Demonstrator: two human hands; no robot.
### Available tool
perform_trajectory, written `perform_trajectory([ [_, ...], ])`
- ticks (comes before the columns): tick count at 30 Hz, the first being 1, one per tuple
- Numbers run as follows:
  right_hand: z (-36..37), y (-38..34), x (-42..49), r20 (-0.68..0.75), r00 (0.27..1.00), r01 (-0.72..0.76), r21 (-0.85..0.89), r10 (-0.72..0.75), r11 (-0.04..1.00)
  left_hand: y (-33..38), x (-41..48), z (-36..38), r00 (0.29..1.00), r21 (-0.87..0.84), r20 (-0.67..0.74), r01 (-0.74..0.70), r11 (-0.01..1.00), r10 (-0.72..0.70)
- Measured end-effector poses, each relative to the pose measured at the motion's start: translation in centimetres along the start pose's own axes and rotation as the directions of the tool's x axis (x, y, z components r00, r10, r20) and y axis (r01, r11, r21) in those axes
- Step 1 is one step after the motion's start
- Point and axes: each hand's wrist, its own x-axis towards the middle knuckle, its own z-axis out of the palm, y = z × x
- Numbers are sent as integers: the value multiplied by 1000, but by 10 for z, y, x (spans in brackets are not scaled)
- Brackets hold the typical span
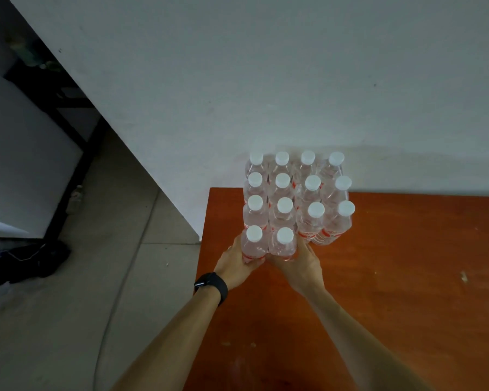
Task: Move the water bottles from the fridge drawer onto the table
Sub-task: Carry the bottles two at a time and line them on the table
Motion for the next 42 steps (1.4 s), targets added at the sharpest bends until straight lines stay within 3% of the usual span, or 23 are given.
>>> perform_trajectory([
  [5, -1, -1, -1, 38, 999, 11, 64, -14, 998, 2, -2, 1, 1000, -12, -3, 14, 1000, -14],
  [11, -5, -1, 2, 154, 988, 22, -26, -18, 999, 7, -1, -7, 999, 56, 38, 13, 998, -16],
  [16, -15, 4, -7, 128, 991, -27, 11, 26, 1000, -1, -13, -13, 997, 123, 66, 25, 992, -33],
  [22, -23, 10, -27, 107, 993, -44, -18, 46, 999, -18, -40, -12, 984, 132, 64, 158, 979, -168],
  [25, -27, 0, -30, 53, 996, -79, 16, 78, 997, -17, -50, -13, 993, 105, 20, 116, 988, -119],
  [30, -32, -19, -27, 13, 1000, 2, -174, 0, 985, 13, -53, -18, 976, 96, -194, -75, 993, 93],
  [33, -36, -27, -19, 37, 997, 81, -276, -74, 958, 34, -47, -22, 950, 86, -250, -169, 982, 186],
  [38, -42, -33, -12, 39, 990, 142, -130, -138, 981, 46, -38, -20, 939, 135, -249, -209, 969, 237],
  [40, -40, -34, -16, 16, 995, 104, -102, -103, 989, 45, -37, -18, 943, 118, -251, -194, 974, 218],
  [42, -34, -36, -22, 12, 1000, -18, -153, 20, 988, 44, -36, -19, 951, 105, -234, -180, 978, 200],
])
